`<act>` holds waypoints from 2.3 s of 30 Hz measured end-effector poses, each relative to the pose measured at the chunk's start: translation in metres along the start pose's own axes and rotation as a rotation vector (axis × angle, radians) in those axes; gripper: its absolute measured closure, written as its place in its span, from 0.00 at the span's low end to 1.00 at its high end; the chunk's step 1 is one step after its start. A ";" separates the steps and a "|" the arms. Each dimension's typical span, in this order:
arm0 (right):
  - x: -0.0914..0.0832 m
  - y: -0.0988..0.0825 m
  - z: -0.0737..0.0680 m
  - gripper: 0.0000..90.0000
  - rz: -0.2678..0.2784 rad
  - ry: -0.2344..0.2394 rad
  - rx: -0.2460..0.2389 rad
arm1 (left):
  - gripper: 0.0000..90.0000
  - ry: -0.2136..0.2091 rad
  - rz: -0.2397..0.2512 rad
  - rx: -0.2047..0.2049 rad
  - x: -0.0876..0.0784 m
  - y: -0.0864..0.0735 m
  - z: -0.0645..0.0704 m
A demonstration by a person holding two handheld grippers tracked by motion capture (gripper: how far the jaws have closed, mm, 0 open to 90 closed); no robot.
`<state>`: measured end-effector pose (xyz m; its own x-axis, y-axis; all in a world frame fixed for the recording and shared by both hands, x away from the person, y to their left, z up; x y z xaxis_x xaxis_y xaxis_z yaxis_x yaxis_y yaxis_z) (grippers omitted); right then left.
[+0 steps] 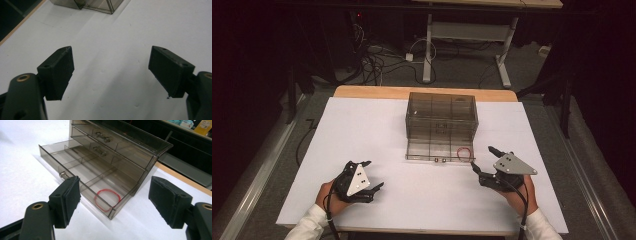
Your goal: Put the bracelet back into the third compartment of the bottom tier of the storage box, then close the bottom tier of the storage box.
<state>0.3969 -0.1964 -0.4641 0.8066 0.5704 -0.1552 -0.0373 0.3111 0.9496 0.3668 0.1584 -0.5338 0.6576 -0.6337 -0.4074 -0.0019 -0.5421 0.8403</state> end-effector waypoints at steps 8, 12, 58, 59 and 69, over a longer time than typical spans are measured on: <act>-0.008 -0.011 -0.005 0.35 -0.010 0.000 -0.007 | 0.22 -0.006 0.004 -0.001 0.000 0.000 -0.001; -0.010 -0.015 -0.006 0.42 -0.002 0.002 -0.003 | 0.22 -0.002 0.011 -0.010 -0.001 0.000 -0.002; -0.005 -0.043 -0.032 1.00 -0.116 0.138 -0.054 | 0.22 -0.005 0.021 -0.013 0.000 0.002 -0.003; -0.005 -0.043 -0.032 1.00 -0.116 0.138 -0.054 | 0.22 -0.005 0.021 -0.015 0.000 0.001 -0.003; -0.002 -0.051 -0.037 1.00 -0.157 0.150 -0.086 | 0.22 -0.011 0.018 -0.002 0.006 0.003 -0.003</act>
<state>0.3756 -0.1853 -0.5226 0.7103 0.6141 -0.3441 0.0269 0.4647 0.8850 0.3731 0.1549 -0.5328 0.6488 -0.6497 -0.3962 -0.0118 -0.5292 0.8484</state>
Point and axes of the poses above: each handheld gripper's, and its own axes: x roughly forward along the jaws, y roughly out of its top, z roughly to its right, the point moved 9 cm from there along x, roughly forward along the jaws, and after that the axes turned 14 degrees about z, right-handed, at the moved point
